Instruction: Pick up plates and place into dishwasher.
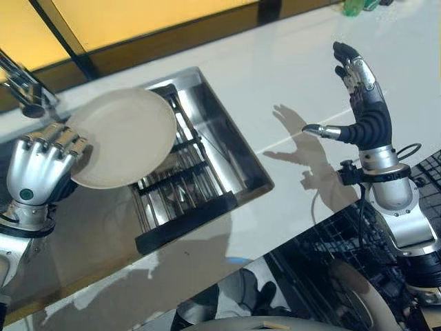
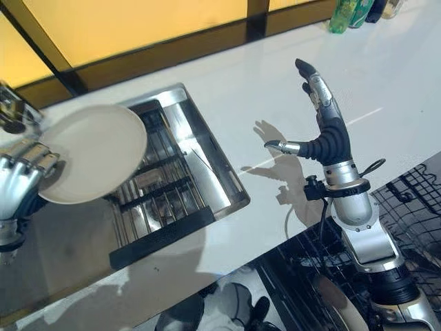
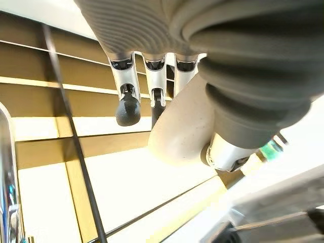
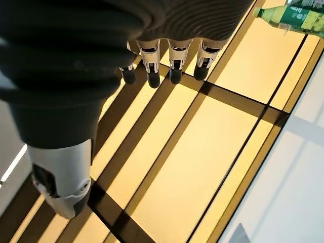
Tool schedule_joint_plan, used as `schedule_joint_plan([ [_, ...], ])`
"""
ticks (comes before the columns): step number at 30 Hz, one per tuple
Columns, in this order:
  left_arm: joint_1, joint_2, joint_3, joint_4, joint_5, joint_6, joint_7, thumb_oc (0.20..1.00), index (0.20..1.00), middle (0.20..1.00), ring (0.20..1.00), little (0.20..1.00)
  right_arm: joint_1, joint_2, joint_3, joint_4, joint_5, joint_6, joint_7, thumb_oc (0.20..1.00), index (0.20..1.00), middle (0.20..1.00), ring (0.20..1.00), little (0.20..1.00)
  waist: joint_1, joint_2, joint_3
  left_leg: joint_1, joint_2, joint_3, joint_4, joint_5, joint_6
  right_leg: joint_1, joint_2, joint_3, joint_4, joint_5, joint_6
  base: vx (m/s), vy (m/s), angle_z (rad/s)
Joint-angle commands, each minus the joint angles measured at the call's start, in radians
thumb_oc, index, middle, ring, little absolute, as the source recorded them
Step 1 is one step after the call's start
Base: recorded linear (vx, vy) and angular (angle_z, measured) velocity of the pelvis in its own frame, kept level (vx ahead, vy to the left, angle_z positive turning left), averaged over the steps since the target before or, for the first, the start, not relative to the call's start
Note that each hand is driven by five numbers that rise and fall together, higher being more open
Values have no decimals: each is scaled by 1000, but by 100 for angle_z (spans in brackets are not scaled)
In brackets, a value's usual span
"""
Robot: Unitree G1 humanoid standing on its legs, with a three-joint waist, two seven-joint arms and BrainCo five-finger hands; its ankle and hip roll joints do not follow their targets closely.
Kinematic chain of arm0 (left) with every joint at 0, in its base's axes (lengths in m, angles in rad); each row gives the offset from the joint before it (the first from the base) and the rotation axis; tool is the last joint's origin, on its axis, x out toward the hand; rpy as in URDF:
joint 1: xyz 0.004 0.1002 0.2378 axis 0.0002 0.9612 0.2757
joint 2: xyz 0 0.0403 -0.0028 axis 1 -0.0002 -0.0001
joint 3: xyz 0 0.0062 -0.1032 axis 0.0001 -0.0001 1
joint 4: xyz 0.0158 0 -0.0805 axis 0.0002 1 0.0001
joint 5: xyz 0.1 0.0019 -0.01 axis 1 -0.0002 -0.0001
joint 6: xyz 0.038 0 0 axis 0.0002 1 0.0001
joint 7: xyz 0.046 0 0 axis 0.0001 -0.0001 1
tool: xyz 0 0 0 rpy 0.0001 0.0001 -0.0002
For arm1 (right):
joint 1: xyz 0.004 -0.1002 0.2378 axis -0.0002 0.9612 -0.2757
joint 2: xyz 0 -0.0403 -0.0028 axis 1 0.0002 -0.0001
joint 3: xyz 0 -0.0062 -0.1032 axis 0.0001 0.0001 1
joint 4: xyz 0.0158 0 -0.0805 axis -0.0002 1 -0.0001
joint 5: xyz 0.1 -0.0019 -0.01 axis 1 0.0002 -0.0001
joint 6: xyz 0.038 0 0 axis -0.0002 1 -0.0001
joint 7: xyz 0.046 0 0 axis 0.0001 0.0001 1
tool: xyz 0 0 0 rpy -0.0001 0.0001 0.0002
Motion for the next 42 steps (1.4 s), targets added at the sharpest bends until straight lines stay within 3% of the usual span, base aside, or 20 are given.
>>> schedule_joint_plan([
  [1,78,122,-6,-38,2,-14,-27,200,200,200,200,200,66,-66,-3,-34,59,-36,2,1000,1000,1000,1000,1000,-28,-28,-149,-60,-33,-54,-34,33,-4,59,-62,-27,116,-153,52,63,4,-1],
  [8,107,131,16,-9,-117,-13,-5,200,200,200,200,200,116,-76,-21,-49,64,-65,-5,1000,1000,1000,1000,1000,-46,-21,-160,-39,-28,-44,-44,36,-8,74,-63,-20,104,-148,58,32,-10,-2],
  [16,3,39,35,-59,-285,-184,-33,200,200,200,200,200,55,-52,-24,-82,18,-103,-8,1000,1000,1000,1000,1000,-42,-47,-182,-20,-27,-52,-65,40,-8,92,-57,-28,87,-145,57,-27,-78,-5],
  [19,-58,25,37,-130,-345,-227,-94,200,200,200,200,200,13,-47,-8,-100,9,-96,17,1000,1000,1000,1000,1000,-35,-59,-200,-14,-28,-61,-75,44,-8,100,-52,-36,81,-144,56,-46,-97,5],
  [25,-210,25,-74,-288,-513,-358,-302,200,200,200,200,200,-91,-65,64,-117,0,-77,42,1000,1000,1000,1000,1000,-26,-75,-227,-3,-31,-74,-80,47,-7,119,-42,-52,76,-140,52,-39,-92,12],
  [30,-346,33,-203,-382,-674,-396,-442,200,200,200,200,200,-176,-75,133,-121,7,-85,82,1000,1000,1000,1000,1000,-35,-79,-238,8,-36,-78,-78,47,-5,133,-36,-49,70,-134,51,-53,-59,8],
  [34,-430,23,-270,-418,-744,-385,-516,200,200,200,200,200,-227,-92,187,-135,-3,-85,148,1000,1000,1000,1000,1000,-43,-82,-245,13,-38,-76,-76,45,-3,138,-34,-44,66,-132,51,-51,-50,4],
  [42,-546,56,-368,-413,-747,-362,-547,200,200,200,200,200,-335,-129,269,-136,2,-86,206,1000,1000,1000,1000,1000,-68,-86,-250,19,-40,-58,-64,38,1,137,-36,-29,66,-127,49,-23,-27,0],
])
